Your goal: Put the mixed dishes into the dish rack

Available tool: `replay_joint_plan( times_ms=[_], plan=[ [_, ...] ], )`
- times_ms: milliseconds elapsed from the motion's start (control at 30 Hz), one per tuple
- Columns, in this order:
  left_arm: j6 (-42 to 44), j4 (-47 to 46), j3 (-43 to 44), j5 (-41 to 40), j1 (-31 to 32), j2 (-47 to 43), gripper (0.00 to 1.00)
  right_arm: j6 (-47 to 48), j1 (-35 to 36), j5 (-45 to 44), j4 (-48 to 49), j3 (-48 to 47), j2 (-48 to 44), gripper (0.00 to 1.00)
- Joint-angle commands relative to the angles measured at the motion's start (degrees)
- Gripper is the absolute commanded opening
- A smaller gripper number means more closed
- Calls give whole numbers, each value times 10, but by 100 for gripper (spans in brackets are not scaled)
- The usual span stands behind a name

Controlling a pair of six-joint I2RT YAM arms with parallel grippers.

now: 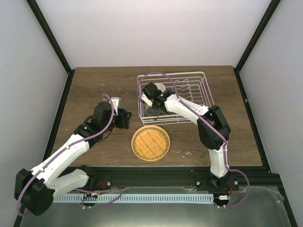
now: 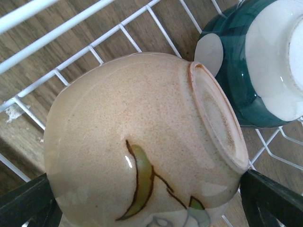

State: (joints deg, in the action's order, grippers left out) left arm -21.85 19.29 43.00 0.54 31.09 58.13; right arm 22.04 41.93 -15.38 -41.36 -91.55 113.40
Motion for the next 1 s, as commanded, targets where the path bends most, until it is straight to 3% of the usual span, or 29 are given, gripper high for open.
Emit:
replay_joint_plan(
  times_ms=[0, 500, 967],
  plan=[
    [6, -13, 3, 6, -3, 4, 62, -13, -8, 25, 55, -32, 16, 100],
    [6, -20, 10, 12, -3, 26, 62, 22, -12, -71, 200, 6, 40, 100],
    [11, -27, 17, 19, -3, 51, 61, 37, -44, 15, 193, 24, 50, 100]
  ],
)
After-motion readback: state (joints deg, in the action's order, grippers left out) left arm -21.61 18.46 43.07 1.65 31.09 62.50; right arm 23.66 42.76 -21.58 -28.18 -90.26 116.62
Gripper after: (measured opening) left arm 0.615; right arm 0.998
